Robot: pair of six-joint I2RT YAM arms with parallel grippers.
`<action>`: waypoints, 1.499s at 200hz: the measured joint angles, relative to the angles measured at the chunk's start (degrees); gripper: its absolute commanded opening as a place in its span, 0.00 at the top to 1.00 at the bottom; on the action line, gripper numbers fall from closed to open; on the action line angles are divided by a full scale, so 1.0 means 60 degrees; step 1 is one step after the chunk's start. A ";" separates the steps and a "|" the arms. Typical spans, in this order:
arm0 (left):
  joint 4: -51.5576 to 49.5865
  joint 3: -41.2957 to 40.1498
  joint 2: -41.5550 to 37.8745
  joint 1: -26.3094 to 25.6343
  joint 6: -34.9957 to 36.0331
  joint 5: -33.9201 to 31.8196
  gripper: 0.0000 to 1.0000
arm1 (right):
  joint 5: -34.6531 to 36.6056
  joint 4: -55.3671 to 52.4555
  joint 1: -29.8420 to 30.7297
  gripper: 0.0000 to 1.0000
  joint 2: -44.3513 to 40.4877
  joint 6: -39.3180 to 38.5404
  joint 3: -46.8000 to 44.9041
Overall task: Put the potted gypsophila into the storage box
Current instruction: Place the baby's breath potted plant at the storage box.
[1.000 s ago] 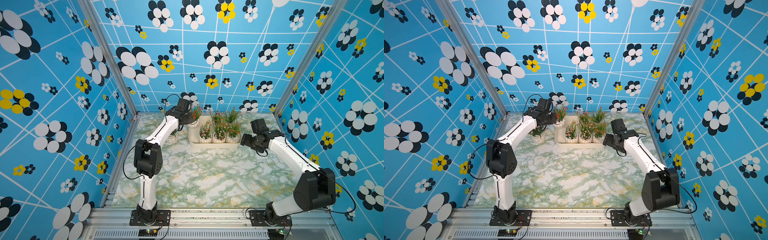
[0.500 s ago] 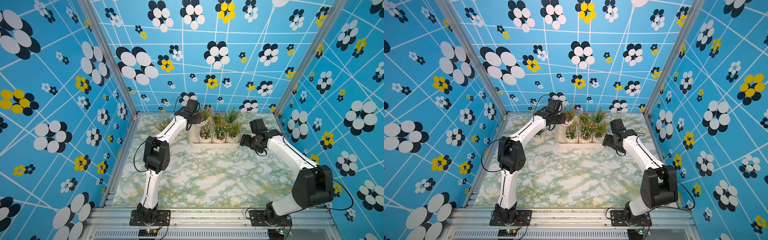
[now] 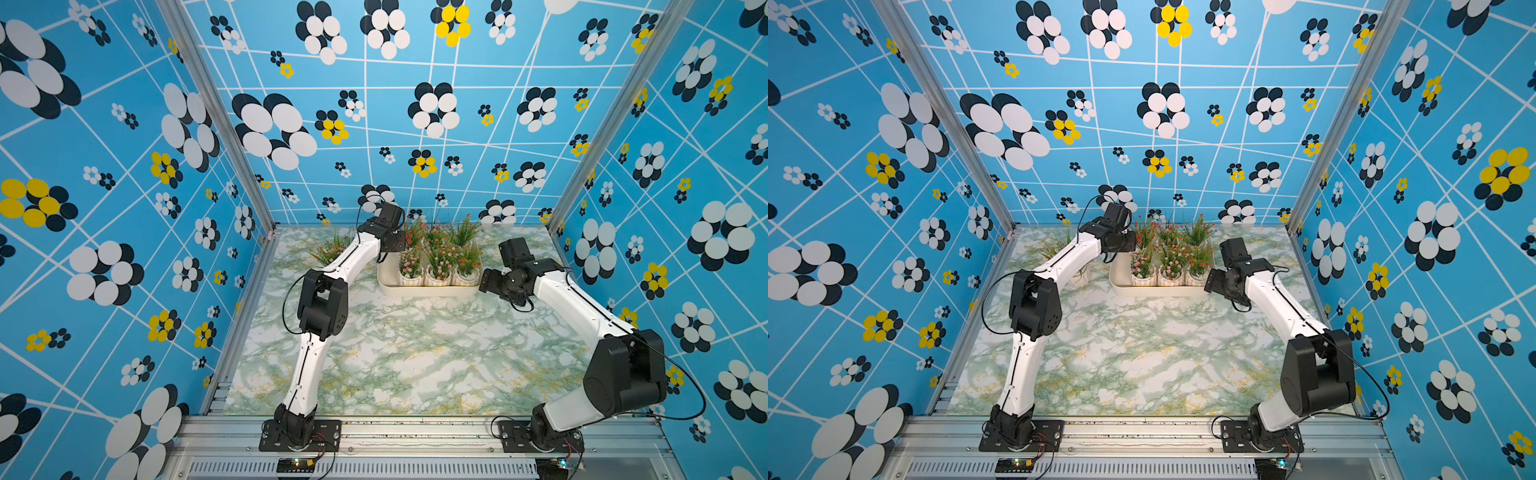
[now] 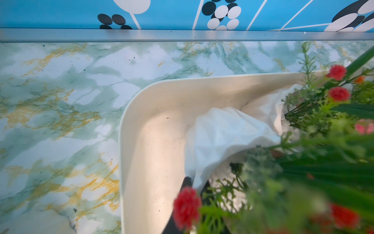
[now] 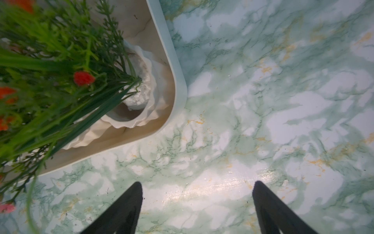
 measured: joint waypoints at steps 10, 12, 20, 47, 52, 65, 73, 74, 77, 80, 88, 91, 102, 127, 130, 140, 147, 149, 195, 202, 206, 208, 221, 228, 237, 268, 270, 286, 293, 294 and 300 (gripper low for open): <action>-0.0004 0.0051 0.0076 -0.0007 -0.0004 0.0004 1.00 | -0.0004 0.0004 0.0000 0.12 0.0015 0.0004 0.0000; -0.0004 0.0055 0.0087 -0.0007 -0.0004 0.0004 1.00 | -0.0004 0.0004 0.0000 0.12 0.0018 0.0004 0.0000; 0.0000 0.0055 0.0113 -0.0007 -0.0007 0.0007 1.00 | -0.0004 0.0004 0.0000 0.12 0.0022 0.0004 0.0000; -0.0036 0.0200 0.0255 -0.0007 -0.0007 0.0029 1.00 | -0.0007 0.0004 0.0000 0.12 0.0044 0.0004 -0.0004; -0.0044 0.0255 0.0291 -0.0007 -0.0007 0.0025 1.00 | -0.0011 0.0007 0.0000 0.12 0.0047 0.0004 -0.0004; -0.0040 0.0357 0.0368 -0.0004 -0.0015 0.0022 1.00 | -0.0033 0.0015 -0.0004 0.12 0.0055 0.0004 -0.0018; -0.0040 0.0397 0.0415 -0.0004 -0.0011 -0.0004 1.00 | -0.0036 0.0011 0.0000 0.12 0.0062 0.0004 -0.0026; -0.0040 0.0397 0.0419 -0.0004 -0.0011 -0.0004 1.00 | -0.0033 0.0015 0.0000 0.12 0.0062 0.0004 -0.0029; -0.0040 0.0412 0.0444 -0.0004 -0.0011 -0.0011 1.00 | -0.0033 0.0011 0.0000 0.12 0.0062 0.0004 -0.0029; -0.0040 0.0426 0.0459 -0.0004 -0.0011 -0.0015 1.00 | -0.0033 0.0011 -0.0004 0.12 0.0066 0.0000 -0.0029; -0.0036 0.0463 0.0510 -0.0004 -0.0011 -0.0025 1.00 | -0.0033 0.0015 0.0000 0.12 0.0073 0.0000 -0.0029; -0.0040 0.0484 0.0539 -0.0004 -0.0011 -0.0029 1.00 | -0.0036 0.0015 -0.0004 0.12 0.0073 0.0000 -0.0029; -0.0040 0.0579 0.0648 -0.0004 -0.0007 -0.0047 1.00 | -0.0036 0.0011 0.0000 0.12 0.0091 0.0004 -0.0029; -0.0069 0.0736 0.0856 -0.0004 -0.0011 -0.0051 0.99 | -0.0036 0.0015 -0.0004 0.12 0.0117 0.0000 -0.0029; -0.0073 0.0747 0.0871 -0.0004 -0.0011 -0.0055 0.99 | -0.0036 0.0015 -0.0004 0.12 0.0120 0.0000 -0.0029; -0.0102 0.0834 0.0922 -0.0004 -0.0007 -0.0062 0.99 | -0.0036 0.0015 -0.0004 0.12 0.0131 0.0000 -0.0029; -0.0109 0.0882 0.0947 -0.0004 -0.0007 -0.0080 0.99 | -0.0036 0.0018 -0.0004 0.12 0.0146 0.0000 -0.0029; -0.0113 0.0896 0.0947 -0.0004 -0.0007 -0.0084 0.98 | -0.0036 0.0015 -0.0004 0.12 0.0153 0.0000 -0.0029; -0.0189 0.1308 0.1166 -0.0004 -0.0007 -0.0124 0.92 | -0.0044 0.0036 -0.0004 0.12 0.0368 0.0000 -0.0029; -0.0193 0.1341 0.1202 -0.0004 -0.0007 -0.0124 0.91 | -0.0051 0.0036 -0.0004 0.12 0.0397 0.0000 -0.0029; -0.0193 0.1359 0.1220 -0.0004 -0.0007 -0.0124 0.90 | -0.0066 0.0036 -0.0004 0.12 0.0415 0.0000 -0.0029; -0.0189 0.1362 0.1224 -0.0004 -0.0007 -0.0124 0.90 | -0.0069 0.0036 -0.0004 0.12 0.0423 -0.0004 -0.0029; -0.0182 0.1366 0.1260 -0.0004 -0.0007 -0.0124 0.89 | -0.0080 0.0036 -0.0004 0.12 0.0455 -0.0004 -0.0029; -0.0178 0.1373 0.1264 -0.0004 -0.0007 -0.0124 0.88 | -0.0084 0.0036 -0.0004 0.12 0.0466 -0.0004 -0.0029; -0.0178 0.1381 0.1264 -0.0004 -0.0004 -0.0124 0.88 | -0.0084 0.0036 -0.0004 0.12 0.0474 -0.0007 -0.0029; -0.0233 0.1497 0.1300 -0.0004 -0.0007 -0.0120 0.88 | -0.0109 0.0033 -0.0004 0.12 0.0474 -0.0040 -0.0026; -0.0233 0.1501 0.1300 -0.0004 -0.0007 -0.0120 0.88 | -0.0109 0.0033 -0.0007 0.12 0.0474 -0.0040 -0.0026; -0.0273 0.1628 0.1362 -0.0004 -0.0007 -0.0120 0.88 | -0.0109 0.0033 -0.0015 0.12 0.0474 -0.0044 -0.0026; -0.0273 0.1708 0.1413 -0.0004 -0.0007 -0.0120 0.88 | -0.0109 0.0033 -0.0018 0.12 0.0474 -0.0044 -0.0026; -0.0270 0.1716 0.1417 -0.0004 -0.0007 -0.0120 0.88 | -0.0109 0.0033 -0.0018 0.12 0.0474 -0.0044 -0.0026; -0.0306 0.1770 0.1457 -0.0004 -0.0007 -0.0113 0.88 | -0.0109 0.0033 -0.0018 0.12 0.0474 -0.0051 -0.0026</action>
